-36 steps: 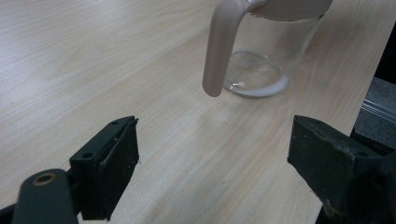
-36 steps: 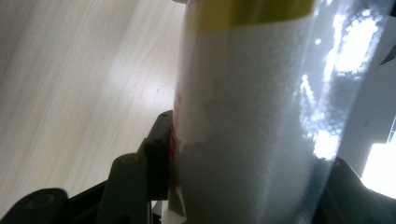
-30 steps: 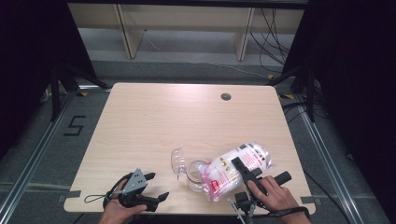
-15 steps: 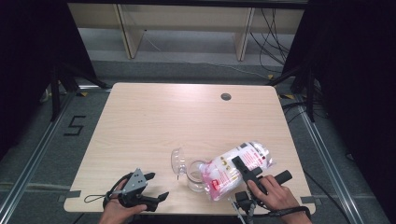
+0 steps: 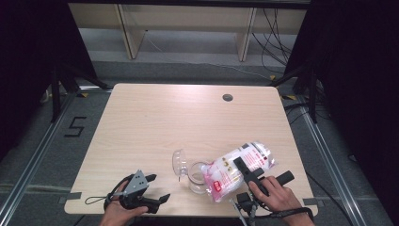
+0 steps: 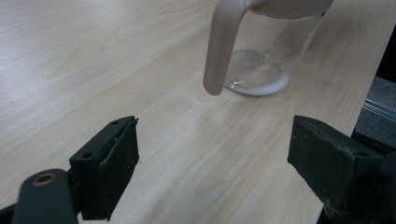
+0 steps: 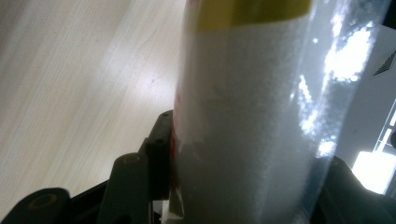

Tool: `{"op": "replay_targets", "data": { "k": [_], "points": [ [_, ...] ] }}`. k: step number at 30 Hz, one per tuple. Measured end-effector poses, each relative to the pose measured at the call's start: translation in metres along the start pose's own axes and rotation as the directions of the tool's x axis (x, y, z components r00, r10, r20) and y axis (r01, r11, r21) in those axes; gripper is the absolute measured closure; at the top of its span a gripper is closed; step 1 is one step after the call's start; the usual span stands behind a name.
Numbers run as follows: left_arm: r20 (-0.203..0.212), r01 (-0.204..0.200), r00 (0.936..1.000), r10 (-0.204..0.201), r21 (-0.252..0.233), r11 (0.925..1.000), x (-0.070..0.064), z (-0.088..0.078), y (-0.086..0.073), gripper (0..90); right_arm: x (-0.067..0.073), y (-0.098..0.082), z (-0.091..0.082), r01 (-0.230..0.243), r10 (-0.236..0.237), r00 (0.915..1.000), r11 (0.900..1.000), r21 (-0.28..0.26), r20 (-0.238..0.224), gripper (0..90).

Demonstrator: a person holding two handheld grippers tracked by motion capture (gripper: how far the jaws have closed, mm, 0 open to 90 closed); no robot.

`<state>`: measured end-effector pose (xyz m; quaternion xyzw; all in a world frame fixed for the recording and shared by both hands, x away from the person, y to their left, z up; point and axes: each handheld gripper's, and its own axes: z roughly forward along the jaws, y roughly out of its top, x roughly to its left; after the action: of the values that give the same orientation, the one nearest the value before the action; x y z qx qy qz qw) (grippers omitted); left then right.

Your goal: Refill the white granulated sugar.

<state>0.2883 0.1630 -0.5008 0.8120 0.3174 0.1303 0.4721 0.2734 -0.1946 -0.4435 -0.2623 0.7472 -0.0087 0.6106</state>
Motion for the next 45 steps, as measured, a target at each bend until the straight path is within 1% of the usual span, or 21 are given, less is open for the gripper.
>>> {"op": "replay_targets", "data": {
  "k": [5, 7, 9, 10, 11, 13, 14, 19, 20, 23, 25, 27, 28, 31, 32, 34, 36, 41, 42, 44, 45],
  "points": [
    [-0.002, -0.005, 1.0000, 0.005, 0.003, 1.0000, 0.0002, -0.0004, 0.0001, 15.8, -0.0015, -0.0004, 0.0004, 0.010, -0.010, 0.9999, 1.000, -0.002, 0.004, 53.6],
    [-0.001, -0.006, 1.0000, 0.006, 0.009, 0.9999, 0.0003, -0.0009, 0.0004, 15.8, -0.0008, -0.0003, -0.0001, 0.006, -0.006, 1.0000, 1.000, 0.006, 0.001, 53.7],
    [-0.002, -0.009, 1.0000, 0.009, 0.009, 0.9999, 0.0004, -0.0011, 0.0005, 15.8, -0.0008, -0.0002, 0.0002, 0.012, -0.012, 0.9999, 1.000, 0.002, 0.004, 53.7],
    [0.002, -0.003, 1.0000, 0.003, 0.003, 1.0000, -0.0002, -0.0008, 0.0005, 15.8, -0.0007, -0.0001, 0.0001, 0.010, -0.010, 0.9999, 1.000, 0.002, -0.002, 53.7],
    [-0.002, -0.008, 1.0000, 0.008, 0.008, 0.9999, 0.0002, -0.0011, 0.0005, 15.8, -0.0003, -0.0001, 0.0000, 0.011, -0.011, 0.9999, 1.000, 0.002, 0.000, 53.8],
    [0.003, -0.003, 1.0000, 0.003, 0.005, 1.0000, 0.0000, -0.0009, 0.0006, 15.8, 0.0000, 0.0000, 0.0005, 0.013, -0.013, 0.9999, 1.000, -0.003, 0.005, 53.8],
    [0.002, -0.003, 1.0000, 0.003, 0.005, 1.0000, 0.0000, -0.0008, 0.0006, 15.8, -0.0005, 0.0000, 0.0003, 0.016, -0.016, 0.9999, 1.000, -0.002, -0.001, 53.8],
    [0.000, -0.008, 1.0000, 0.008, 0.010, 0.9999, 0.0003, -0.0010, 0.0006, 15.8, -0.0002, 0.0002, -0.0001, 0.014, -0.014, 0.9999, 1.000, -0.005, 0.004, 54.0],
    [0.001, -0.008, 1.0000, 0.008, 0.010, 0.9999, 0.0003, -0.0010, 0.0006, 15.8, -0.0005, 0.0002, -0.0003, 0.012, -0.012, 0.9999, 1.000, -0.005, -0.001, 54.0],
    [0.005, -0.001, 1.0000, 0.001, -0.003, 1.0000, -0.0002, -0.0003, 0.0002, 15.8, 0.0005, 0.0006, -0.0005, 0.009, -0.009, 0.9999, 1.000, -0.003, 0.007, 54.1],
    [0.001, -0.005, 1.0000, 0.005, 0.011, 0.9999, 0.0002, -0.0009, 0.0005, 15.8, -0.0001, 0.0007, -0.0004, 0.015, -0.015, 0.9999, 1.000, -0.008, 0.006, 54.1],
    [0.003, 0.000, 1.0000, 0.000, -0.007, 1.0000, -0.0002, 0.0000, 0.0002, 15.8, -0.0003, 0.0010, -0.0007, 0.019, -0.019, 0.9998, 1.000, -0.006, 0.001, 54.2],
    [0.000, -0.006, 1.0000, 0.006, -0.001, 1.0000, 0.0004, -0.0004, 0.0003, 15.8, -0.0006, 0.0009, -0.0005, 0.022, -0.022, 0.9998, 1.000, -0.008, 0.001, 54.2],
    [0.001, -0.001, 1.0000, 0.001, -0.003, 1.0000, 0.0002, -0.0004, 0.0001, 15.8, -0.0001, 0.0008, -0.0007, 0.018, -0.018, 0.9998, 1.000, -0.005, 0.003, 54.3],
    [0.002, -0.005, 1.0000, 0.005, 0.006, 1.0000, 0.0002, -0.0009, 0.0006, 15.8, -0.0005, 0.0010, -0.0010, 0.018, -0.018, 0.9998, 1.000, -0.003, -0.002, 54.3],
    [0.000, -0.008, 1.0000, 0.008, 0.010, 0.9999, 0.0002, -0.0010, 0.0006, 15.8, -0.0017, 0.0013, -0.0008, 0.027, -0.027, 0.9996, 1.000, -0.009, 0.000, 54.3],
    [0.002, -0.002, 1.0000, 0.002, -0.003, 1.0000, -0.0004, -0.0006, 0.0003, 15.8, -0.0013, 0.0017, -0.0016, 0.015, -0.015, 0.9999, 1.000, -0.003, 0.000, 54.4],
    [0.000, 0.003, 1.0000, -0.003, -0.003, 1.0000, -0.0003, -0.0005, 0.0002, 15.8, -0.0014, 0.0016, -0.0016, 0.027, -0.027, 0.9996, 1.000, -0.010, 0.004, 54.5],
    [0.003, -0.004, 1.0000, 0.004, 0.002, 1.0000, 0.0001, -0.0007, 0.0005, 15.8, -0.0014, 0.0016, -0.0015, 0.028, -0.028, 0.9996, 1.000, -0.009, 0.004, 54.5],
    [0.001, 0.003, 1.0000, -0.003, -0.006, 1.0000, -0.0008, -0.0007, 0.0006, 15.8, -0.0009, 0.0010, -0.0014, 0.024, -0.024, 0.9997, 1.000, -0.009, 0.006, 54.5],
    [-0.007, -0.017, 0.9998, 0.017, 0.012, 0.9998, 0.0008, -0.0016, 0.0007, 15.8, -0.0011, 0.0008, -0.0010, 0.023, -0.023, 0.9997, 1.000, -0.009, 0.004, 54.6]
  ]
}}
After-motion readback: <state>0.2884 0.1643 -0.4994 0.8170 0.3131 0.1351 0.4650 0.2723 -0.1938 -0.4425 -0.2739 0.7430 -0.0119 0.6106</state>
